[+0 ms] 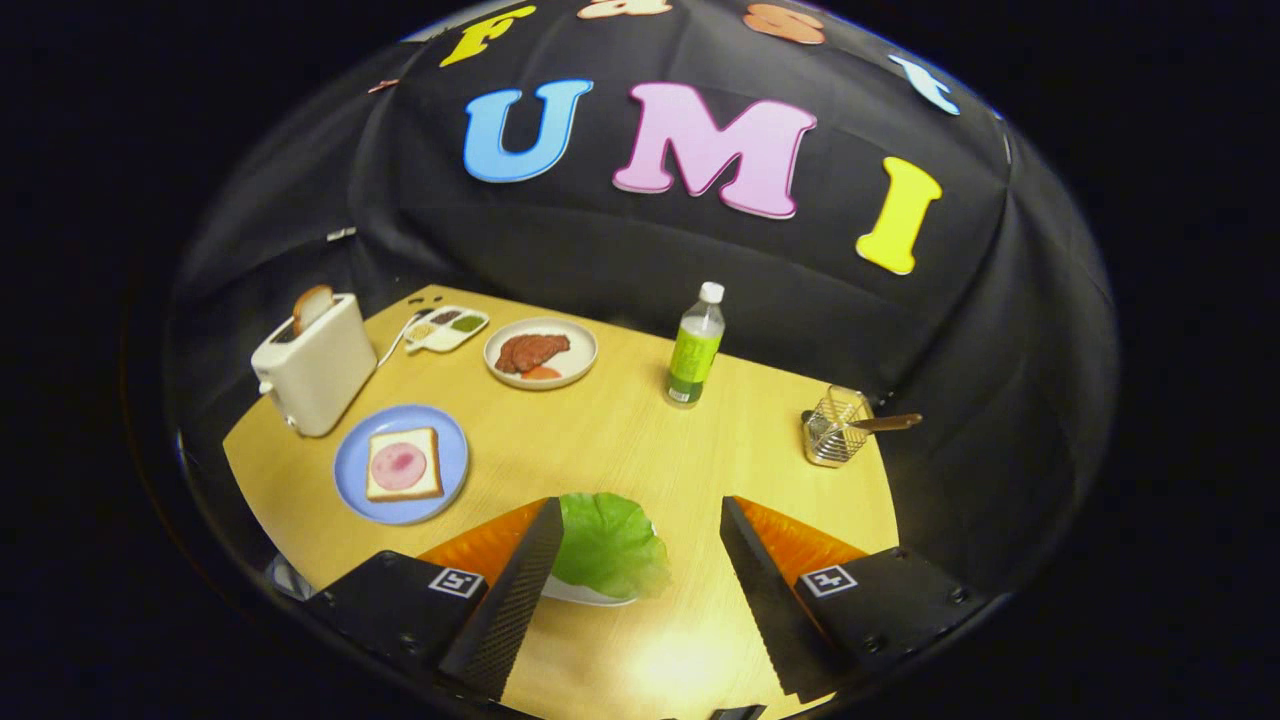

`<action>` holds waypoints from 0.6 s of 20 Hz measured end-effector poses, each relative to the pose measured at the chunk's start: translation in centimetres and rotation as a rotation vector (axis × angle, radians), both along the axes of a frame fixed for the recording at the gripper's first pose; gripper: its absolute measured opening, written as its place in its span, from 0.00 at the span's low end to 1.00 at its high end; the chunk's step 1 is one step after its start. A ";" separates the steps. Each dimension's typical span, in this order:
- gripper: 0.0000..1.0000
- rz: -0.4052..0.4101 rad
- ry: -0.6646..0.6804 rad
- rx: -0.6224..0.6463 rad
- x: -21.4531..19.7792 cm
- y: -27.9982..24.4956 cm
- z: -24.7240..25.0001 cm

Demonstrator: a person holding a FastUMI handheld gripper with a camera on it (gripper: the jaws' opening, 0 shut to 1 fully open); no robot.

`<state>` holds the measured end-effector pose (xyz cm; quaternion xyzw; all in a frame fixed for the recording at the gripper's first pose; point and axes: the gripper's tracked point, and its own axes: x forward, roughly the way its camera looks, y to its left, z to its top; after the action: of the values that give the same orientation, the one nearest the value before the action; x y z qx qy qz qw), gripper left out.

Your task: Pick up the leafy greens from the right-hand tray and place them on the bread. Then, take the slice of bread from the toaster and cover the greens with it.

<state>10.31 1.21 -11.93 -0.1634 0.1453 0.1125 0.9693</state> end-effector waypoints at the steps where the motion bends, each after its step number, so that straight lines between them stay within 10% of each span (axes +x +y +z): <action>1: 0.98 0.018 0.031 -0.017 0.6 0.1 -1.1; 12: 0.99 0.145 0.318 -0.236 6.8 -0.4 -13.3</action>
<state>17.10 0.81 -25.25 -0.2660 0.2964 0.1884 0.8977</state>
